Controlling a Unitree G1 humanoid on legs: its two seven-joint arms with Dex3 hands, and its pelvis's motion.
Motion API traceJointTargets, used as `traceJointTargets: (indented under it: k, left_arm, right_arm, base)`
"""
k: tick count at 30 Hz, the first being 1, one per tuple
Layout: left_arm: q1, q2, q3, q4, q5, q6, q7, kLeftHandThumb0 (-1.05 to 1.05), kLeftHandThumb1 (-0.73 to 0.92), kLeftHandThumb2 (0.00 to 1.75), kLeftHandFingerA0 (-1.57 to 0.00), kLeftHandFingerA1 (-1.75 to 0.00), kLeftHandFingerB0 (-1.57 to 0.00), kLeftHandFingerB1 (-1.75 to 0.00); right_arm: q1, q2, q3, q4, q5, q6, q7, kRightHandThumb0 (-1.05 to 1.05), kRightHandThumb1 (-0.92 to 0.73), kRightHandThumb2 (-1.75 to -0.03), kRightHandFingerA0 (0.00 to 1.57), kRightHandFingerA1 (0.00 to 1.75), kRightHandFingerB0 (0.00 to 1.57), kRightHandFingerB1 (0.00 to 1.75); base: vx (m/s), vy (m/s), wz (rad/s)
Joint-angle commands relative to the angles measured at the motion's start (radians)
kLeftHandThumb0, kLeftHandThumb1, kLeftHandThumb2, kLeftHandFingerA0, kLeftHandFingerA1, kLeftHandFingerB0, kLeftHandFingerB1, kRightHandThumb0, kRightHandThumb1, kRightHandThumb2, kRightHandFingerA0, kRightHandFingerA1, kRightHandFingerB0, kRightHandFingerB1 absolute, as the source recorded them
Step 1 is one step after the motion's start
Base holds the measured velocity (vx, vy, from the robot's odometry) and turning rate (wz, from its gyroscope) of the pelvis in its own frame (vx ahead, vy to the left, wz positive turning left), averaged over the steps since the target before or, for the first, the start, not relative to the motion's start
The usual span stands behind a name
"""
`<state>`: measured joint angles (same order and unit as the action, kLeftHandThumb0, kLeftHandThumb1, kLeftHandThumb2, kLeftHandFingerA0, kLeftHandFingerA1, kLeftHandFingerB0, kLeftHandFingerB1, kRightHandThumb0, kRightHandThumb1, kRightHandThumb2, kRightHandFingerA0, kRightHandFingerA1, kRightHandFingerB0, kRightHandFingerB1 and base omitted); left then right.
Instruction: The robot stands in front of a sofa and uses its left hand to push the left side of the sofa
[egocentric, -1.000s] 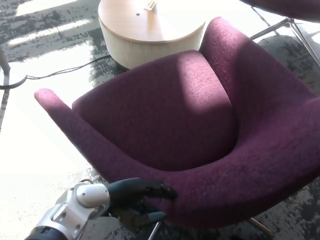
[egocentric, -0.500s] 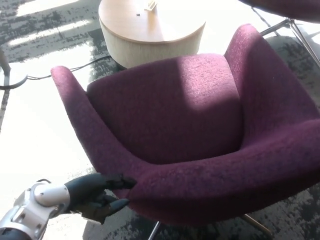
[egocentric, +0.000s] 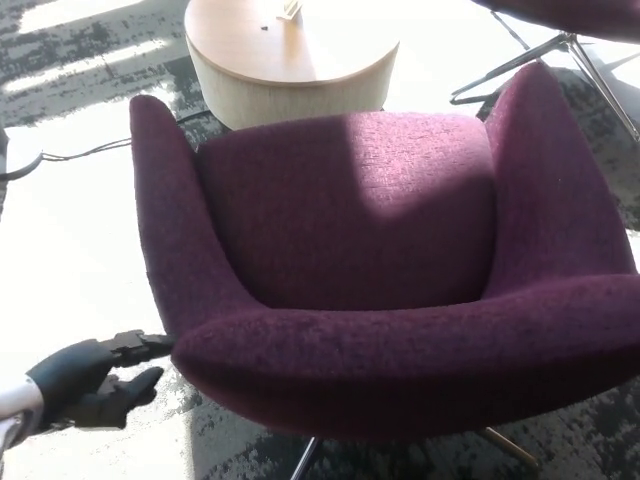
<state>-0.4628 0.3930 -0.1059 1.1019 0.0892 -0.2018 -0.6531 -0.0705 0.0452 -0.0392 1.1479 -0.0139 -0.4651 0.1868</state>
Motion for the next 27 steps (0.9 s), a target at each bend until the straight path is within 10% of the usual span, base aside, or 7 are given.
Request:
traceJointTargets:
  k: [1,6,7,21,23,24,27]
  left_arm:
    - [0.047,0.033,0.066,0.056,-0.032,-0.030,0.036,-1.05,0.68,1.11,-0.07,-0.57,-0.05,-0.40]
    - [0.122,0.039,0.172,0.098,-0.078,-0.059,0.095,-1.05,0.71,1.24,0.00,-0.59,-0.05,-0.47]
    - [0.133,0.039,0.184,0.104,-0.078,-0.055,0.100,-1.05,0.70,1.23,0.00,-0.59,-0.06,-0.47]
    - [0.250,-0.073,0.333,0.114,-0.165,-0.068,0.040,-1.04,0.74,1.26,-0.01,-0.49,-0.09,-0.31]
    - [0.266,-0.093,0.331,0.110,-0.154,-0.069,0.069,-1.05,0.92,0.76,-0.02,-0.60,0.00,-0.43]
    - [0.310,-0.123,0.314,0.108,-0.123,-0.112,0.155,-1.05,0.76,1.28,0.00,-0.57,-0.12,-0.41]
    - [0.373,-0.127,0.224,0.117,-0.015,-0.204,0.295,-1.05,0.79,1.30,-0.03,-0.59,-0.06,-0.44]
  right_arm:
    - [0.011,-0.011,-0.005,0.003,0.000,-0.008,-0.011,-0.71,-0.78,-0.64,0.47,0.35,0.38,0.33]
    - [0.016,-0.012,-0.001,0.010,-0.006,-0.010,-0.009,-0.71,-0.62,-1.02,0.42,0.53,0.23,0.44]
    - [0.015,-0.012,-0.002,0.013,-0.004,-0.009,-0.004,-0.79,-0.70,-0.70,0.43,0.37,0.36,0.35]
    - [0.017,-0.002,-0.010,0.019,-0.003,-0.011,-0.011,-0.71,-0.76,-0.64,0.48,0.35,0.42,0.34]
    - [0.017,-0.002,-0.010,0.017,-0.001,-0.003,-0.008,-0.71,-0.76,-0.64,0.48,0.35,0.41,0.33]
    - [0.020,0.001,-0.003,0.021,-0.011,-0.006,-0.021,-0.72,-0.75,-0.64,0.48,0.35,0.41,0.33]
    - [0.026,0.014,-0.013,0.026,0.005,-0.004,-0.008,-0.71,-0.74,-0.63,0.48,0.35,0.43,0.34]
  base:
    - [0.00,0.000,0.00]
    - [0.00,0.000,0.00]
    - [0.00,0.000,0.00]
    - [0.00,0.000,0.00]
    - [0.00,0.000,0.00]
    - [0.00,0.000,0.00]
    - [0.00,0.000,0.00]
